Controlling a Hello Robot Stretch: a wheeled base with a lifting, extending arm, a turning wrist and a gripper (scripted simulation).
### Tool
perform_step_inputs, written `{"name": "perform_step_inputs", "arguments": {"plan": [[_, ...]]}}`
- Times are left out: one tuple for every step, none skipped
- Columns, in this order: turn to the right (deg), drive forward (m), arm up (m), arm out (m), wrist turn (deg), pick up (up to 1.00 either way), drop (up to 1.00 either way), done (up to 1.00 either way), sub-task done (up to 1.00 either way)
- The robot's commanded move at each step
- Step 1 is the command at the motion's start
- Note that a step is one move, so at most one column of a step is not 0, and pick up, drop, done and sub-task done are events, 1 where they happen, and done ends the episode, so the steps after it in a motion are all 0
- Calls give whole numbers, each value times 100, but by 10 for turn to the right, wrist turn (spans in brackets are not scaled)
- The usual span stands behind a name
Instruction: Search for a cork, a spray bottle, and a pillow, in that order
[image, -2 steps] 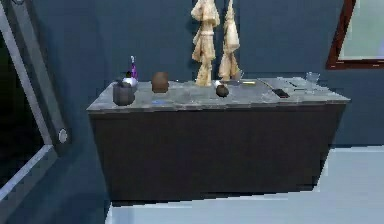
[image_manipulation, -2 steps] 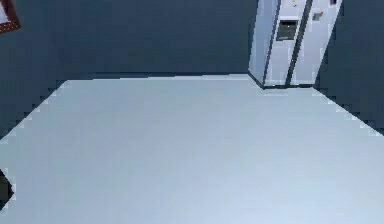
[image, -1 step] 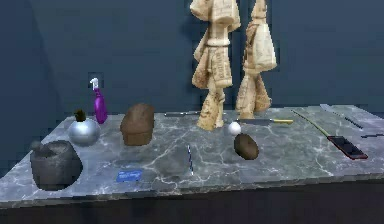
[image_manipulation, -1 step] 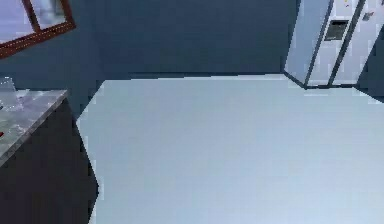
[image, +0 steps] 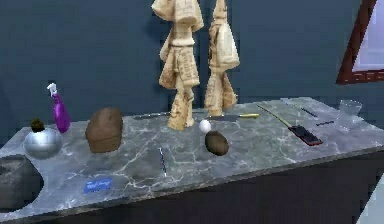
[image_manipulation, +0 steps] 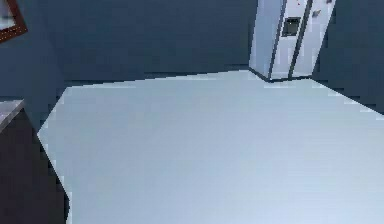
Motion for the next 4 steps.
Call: {"name": "perform_step_inputs", "arguments": {"plan": [[0,0,0,0,0,0,0,0,100],[450,0,0,0,0,0,0,0,0],[360,0,0,0,0,0,0,0,0],[0,15,0,0,0,0,0,0,0]]}}
